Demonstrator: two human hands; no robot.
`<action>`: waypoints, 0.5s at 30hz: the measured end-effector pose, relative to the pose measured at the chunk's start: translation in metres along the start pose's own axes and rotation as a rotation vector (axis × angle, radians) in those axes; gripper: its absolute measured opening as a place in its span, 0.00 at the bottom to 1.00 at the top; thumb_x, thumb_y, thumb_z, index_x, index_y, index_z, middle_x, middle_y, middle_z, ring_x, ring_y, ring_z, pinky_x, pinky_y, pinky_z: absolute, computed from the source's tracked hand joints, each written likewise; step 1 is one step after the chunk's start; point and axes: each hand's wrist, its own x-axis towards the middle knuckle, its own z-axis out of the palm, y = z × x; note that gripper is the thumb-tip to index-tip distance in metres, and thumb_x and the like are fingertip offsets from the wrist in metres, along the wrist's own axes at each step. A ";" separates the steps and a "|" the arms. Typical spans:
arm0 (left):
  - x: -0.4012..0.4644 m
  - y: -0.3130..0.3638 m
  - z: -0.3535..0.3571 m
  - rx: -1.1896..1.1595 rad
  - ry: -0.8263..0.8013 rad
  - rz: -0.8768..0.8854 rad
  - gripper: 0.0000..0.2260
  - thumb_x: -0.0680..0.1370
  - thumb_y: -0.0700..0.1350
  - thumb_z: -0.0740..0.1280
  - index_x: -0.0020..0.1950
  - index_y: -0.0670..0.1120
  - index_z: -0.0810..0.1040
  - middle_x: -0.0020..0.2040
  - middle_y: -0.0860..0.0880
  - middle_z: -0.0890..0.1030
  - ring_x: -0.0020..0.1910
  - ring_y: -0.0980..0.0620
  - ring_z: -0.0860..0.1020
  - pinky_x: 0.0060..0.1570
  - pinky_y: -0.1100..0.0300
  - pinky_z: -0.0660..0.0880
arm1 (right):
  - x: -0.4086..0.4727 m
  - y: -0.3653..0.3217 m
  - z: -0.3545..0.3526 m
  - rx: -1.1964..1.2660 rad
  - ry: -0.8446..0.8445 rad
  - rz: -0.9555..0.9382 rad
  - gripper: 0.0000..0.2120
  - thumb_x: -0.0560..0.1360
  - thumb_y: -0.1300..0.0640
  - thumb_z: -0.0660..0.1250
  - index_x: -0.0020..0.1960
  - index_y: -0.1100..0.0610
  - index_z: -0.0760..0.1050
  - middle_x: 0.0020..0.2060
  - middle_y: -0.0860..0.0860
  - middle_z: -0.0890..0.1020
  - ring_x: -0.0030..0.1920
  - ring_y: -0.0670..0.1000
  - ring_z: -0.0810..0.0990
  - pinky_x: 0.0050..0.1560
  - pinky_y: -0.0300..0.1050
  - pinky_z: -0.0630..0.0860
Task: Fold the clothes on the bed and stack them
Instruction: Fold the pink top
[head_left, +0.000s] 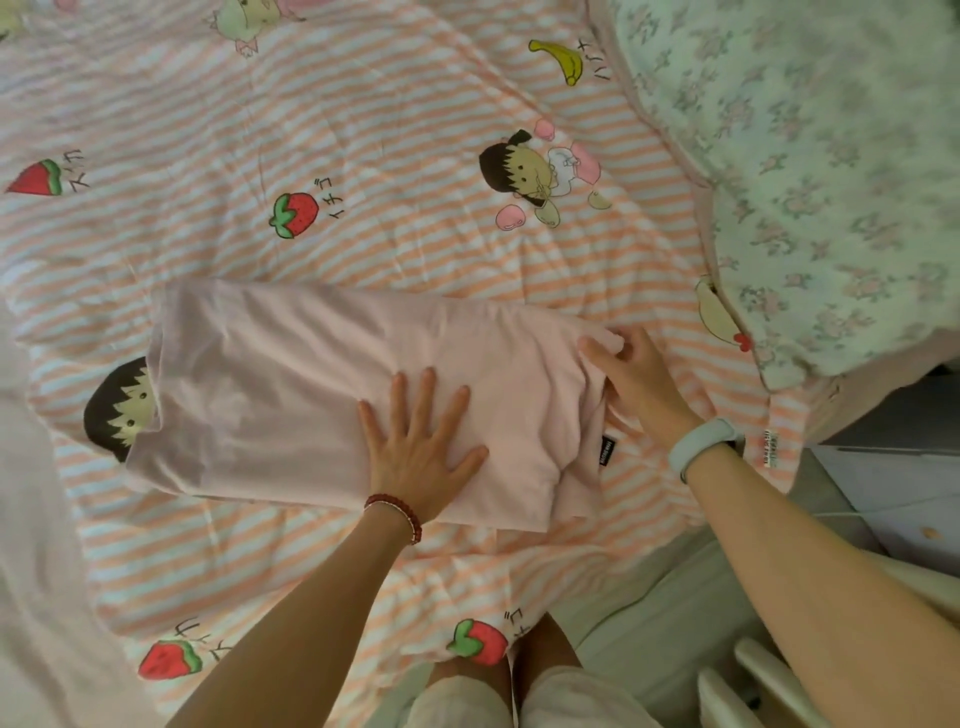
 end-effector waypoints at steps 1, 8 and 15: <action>0.000 0.000 -0.001 0.003 -0.007 -0.005 0.31 0.72 0.68 0.51 0.73 0.57 0.58 0.74 0.45 0.62 0.72 0.36 0.59 0.61 0.27 0.56 | -0.002 0.007 0.000 -0.050 -0.025 0.027 0.27 0.70 0.44 0.71 0.62 0.56 0.69 0.55 0.48 0.77 0.55 0.48 0.77 0.56 0.47 0.75; 0.000 0.003 -0.003 -0.012 -0.071 -0.029 0.33 0.71 0.68 0.48 0.74 0.58 0.59 0.76 0.46 0.59 0.74 0.37 0.56 0.64 0.30 0.52 | -0.037 0.028 0.027 -0.233 -0.010 0.067 0.18 0.72 0.50 0.69 0.54 0.59 0.70 0.44 0.50 0.77 0.46 0.53 0.77 0.45 0.48 0.74; -0.005 -0.005 -0.024 -0.200 -0.089 0.003 0.34 0.70 0.65 0.42 0.75 0.58 0.53 0.77 0.51 0.49 0.76 0.45 0.46 0.70 0.40 0.45 | -0.070 -0.002 0.047 -0.230 -0.004 -0.218 0.15 0.75 0.63 0.61 0.61 0.57 0.66 0.47 0.48 0.75 0.47 0.50 0.75 0.46 0.40 0.69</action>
